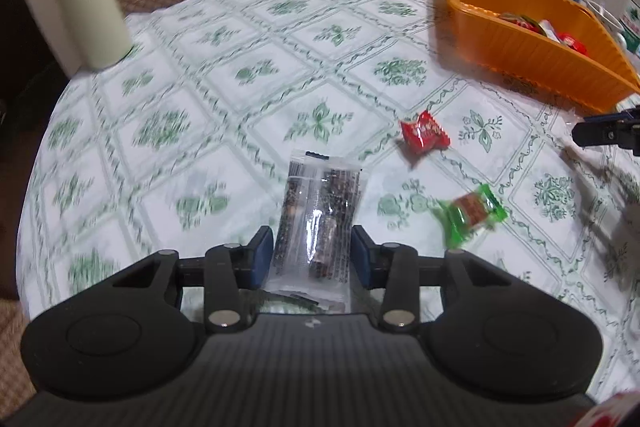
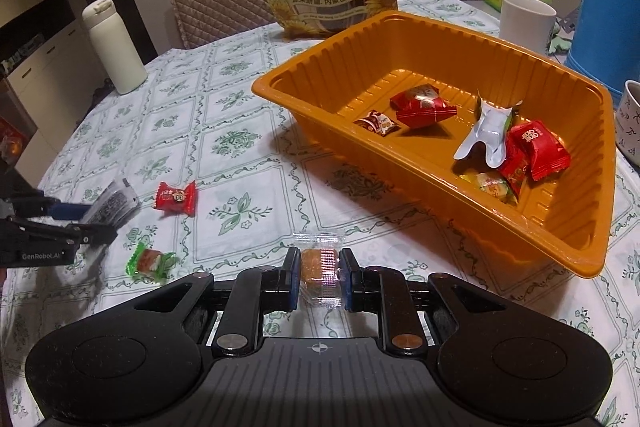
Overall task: Organize snacks
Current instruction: 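Lift both held snacks and carry them toward the orange tray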
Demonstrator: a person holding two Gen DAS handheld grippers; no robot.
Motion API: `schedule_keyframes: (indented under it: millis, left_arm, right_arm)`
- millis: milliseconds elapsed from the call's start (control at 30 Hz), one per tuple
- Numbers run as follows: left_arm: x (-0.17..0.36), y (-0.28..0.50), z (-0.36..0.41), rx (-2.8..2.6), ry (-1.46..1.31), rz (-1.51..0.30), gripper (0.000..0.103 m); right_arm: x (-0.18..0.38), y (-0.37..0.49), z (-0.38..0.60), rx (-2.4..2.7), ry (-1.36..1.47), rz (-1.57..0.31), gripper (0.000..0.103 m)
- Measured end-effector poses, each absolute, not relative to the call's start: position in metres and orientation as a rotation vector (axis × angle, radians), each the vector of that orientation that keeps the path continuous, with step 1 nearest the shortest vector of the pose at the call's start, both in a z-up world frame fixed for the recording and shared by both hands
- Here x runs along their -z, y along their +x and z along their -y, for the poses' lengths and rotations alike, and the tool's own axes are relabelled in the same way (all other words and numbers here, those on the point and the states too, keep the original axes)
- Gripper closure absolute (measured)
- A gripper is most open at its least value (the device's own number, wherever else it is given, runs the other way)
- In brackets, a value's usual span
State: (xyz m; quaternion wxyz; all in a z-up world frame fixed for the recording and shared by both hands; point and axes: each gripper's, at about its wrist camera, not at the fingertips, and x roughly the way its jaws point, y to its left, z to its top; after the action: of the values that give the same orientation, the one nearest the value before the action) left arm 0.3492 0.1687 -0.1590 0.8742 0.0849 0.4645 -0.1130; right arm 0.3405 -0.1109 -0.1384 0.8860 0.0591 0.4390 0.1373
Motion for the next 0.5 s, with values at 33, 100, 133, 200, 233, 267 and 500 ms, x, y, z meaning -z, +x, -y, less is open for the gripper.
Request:
schedule_keyframes:
  millis: [33,100,133,200,233,267,500]
  left_arm:
    - [0.159,0.343,-0.168,0.218,0.165,-0.975,0.065]
    - [0.158,0.329,-0.167,0.183,0.135,-0.983,0.065]
    - [0.158,0.322,-0.167,0.167,0.121,-0.988,0.065]
    - [0.157,0.307,-0.164,0.137,0.097,-0.998,0.065]
    - [0.157,0.3,-0.163,0.122,0.084,-1.003,0.065]
    - [0.156,0.292,-0.161,0.105,0.067,-1.011,0.065]
    - [0.153,0.249,-0.143,0.055,-0.012,-1.054,0.065]
  right_arm:
    - [0.138,0.339,0.111,-0.29,0.124,-0.912,0.083]
    - [0.137,0.337,0.111,-0.3,0.126,-0.913,0.083]
    - [0.136,0.335,0.111,-0.304,0.127,-0.914,0.083]
    - [0.136,0.331,0.112,-0.312,0.13,-0.916,0.083]
    - [0.136,0.328,0.112,-0.317,0.131,-0.918,0.083]
    - [0.136,0.326,0.112,-0.32,0.132,-0.921,0.083]
    - [0.138,0.305,0.117,-0.346,0.136,-0.951,0.083]
